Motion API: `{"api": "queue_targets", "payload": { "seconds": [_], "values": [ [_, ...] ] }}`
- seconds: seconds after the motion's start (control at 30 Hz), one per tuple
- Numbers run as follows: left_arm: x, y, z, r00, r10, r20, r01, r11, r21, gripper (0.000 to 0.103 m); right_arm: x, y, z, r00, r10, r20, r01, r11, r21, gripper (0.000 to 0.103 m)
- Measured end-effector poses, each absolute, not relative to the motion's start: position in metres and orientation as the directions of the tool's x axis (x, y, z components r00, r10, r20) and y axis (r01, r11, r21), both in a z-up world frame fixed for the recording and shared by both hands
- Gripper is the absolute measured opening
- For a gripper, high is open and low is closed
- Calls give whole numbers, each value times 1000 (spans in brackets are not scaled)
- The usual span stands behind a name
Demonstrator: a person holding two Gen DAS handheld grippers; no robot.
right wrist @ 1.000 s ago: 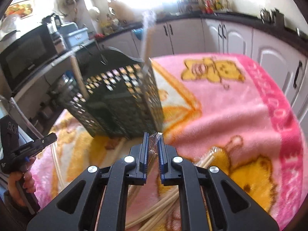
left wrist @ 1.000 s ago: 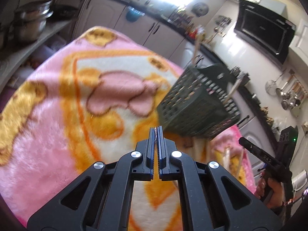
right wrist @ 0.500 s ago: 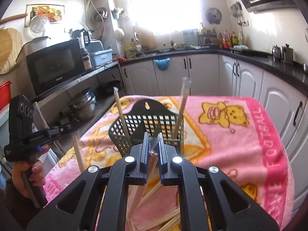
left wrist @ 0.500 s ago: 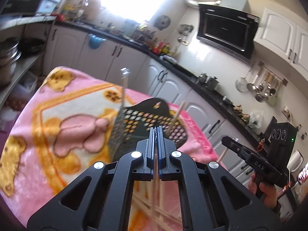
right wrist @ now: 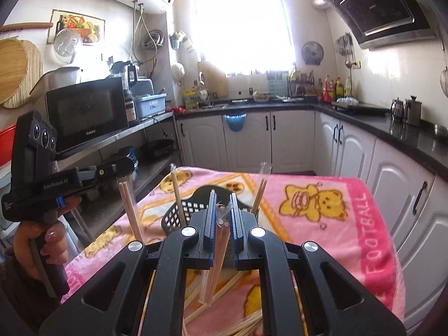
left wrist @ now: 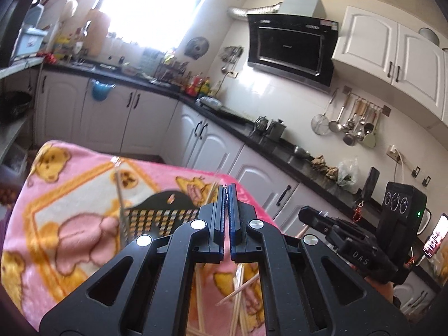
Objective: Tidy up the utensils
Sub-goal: 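Raise the left tool's chopstick above the caddy while the right tool carries its own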
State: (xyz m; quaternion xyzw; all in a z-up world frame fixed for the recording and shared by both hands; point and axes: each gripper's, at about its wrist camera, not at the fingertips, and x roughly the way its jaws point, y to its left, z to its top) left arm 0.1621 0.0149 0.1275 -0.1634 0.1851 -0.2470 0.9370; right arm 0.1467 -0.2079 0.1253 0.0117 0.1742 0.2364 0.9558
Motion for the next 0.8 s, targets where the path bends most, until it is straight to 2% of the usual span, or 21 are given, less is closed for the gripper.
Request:
{"api": "queue_targets", "payload": {
  "seconds": [0.4,0.8],
  "values": [
    [178,-7,178,817,-549,-177,470,811,-349,1,149,-212,164,867,438,-237,-436,898,65,9],
    [214,-17,197,819,-545,-182,472,818,-328,1,172,-208,202,895,416,-164,-415,909,38,9]
  ]
}}
